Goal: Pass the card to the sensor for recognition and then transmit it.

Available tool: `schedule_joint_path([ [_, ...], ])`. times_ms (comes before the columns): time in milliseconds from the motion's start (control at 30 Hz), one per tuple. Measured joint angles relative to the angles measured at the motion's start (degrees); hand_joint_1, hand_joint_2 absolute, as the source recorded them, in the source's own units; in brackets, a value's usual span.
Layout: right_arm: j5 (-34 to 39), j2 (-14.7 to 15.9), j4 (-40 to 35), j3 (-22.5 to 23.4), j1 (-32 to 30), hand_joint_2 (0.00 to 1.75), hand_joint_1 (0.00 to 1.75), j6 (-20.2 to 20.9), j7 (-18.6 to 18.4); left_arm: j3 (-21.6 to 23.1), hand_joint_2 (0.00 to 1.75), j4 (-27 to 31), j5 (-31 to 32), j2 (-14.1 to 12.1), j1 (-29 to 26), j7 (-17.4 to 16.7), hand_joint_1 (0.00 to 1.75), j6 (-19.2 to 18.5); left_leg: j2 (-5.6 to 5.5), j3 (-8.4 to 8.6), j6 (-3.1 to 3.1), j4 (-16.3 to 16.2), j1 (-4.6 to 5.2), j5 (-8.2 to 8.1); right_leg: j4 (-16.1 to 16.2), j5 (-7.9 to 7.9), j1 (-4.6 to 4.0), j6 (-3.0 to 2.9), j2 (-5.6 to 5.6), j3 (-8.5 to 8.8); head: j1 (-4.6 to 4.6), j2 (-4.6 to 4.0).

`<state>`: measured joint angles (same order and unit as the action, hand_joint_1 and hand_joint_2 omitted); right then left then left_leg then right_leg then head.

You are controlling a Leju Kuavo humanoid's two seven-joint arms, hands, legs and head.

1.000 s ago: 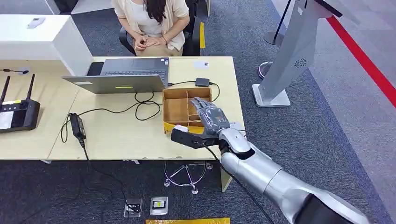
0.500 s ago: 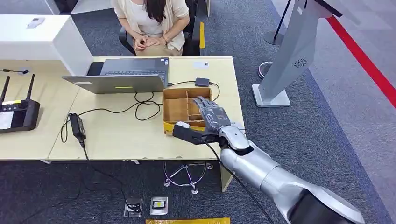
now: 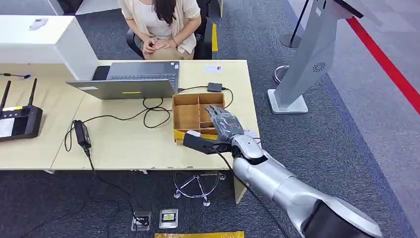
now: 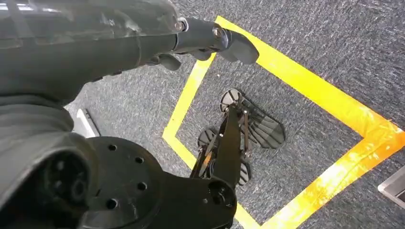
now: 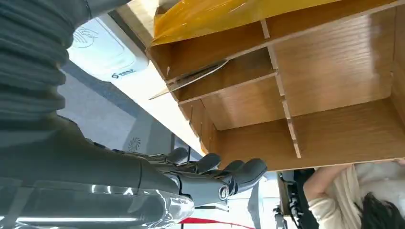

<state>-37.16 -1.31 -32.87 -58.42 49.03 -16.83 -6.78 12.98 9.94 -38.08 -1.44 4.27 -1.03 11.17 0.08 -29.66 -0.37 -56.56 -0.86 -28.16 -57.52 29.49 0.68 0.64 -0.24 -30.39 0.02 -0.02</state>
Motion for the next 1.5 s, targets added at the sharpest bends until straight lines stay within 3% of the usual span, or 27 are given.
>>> schedule_joint_path([
  [300, 0.68, -1.16, 2.36, 0.0, 0.52, 1.75, 0.0, 0.07, 0.9, 0.39, 0.0, -0.02, -0.26, 0.0, 0.01, 0.42, 0.0, -0.59, 0.0, 0.0, 0.0, 0.0, 0.0, 0.0, 0.0, 0.0, 0.0, 0.0, 0.01, -0.02, 0.0, 0.0],
  [1500, 0.09, -0.5, 6.29, 0.09, 1.81, 1.75, 0.0, 0.48, -0.41, 1.77, 0.0, -0.02, -1.53, 0.0, 0.0, 0.22, 0.0, 0.31, 0.0, -0.03, 0.0, -0.01, 0.0, 0.0, 0.0, 0.0, 0.0, 0.0, 0.03, -0.05, 0.0, 0.0],
])
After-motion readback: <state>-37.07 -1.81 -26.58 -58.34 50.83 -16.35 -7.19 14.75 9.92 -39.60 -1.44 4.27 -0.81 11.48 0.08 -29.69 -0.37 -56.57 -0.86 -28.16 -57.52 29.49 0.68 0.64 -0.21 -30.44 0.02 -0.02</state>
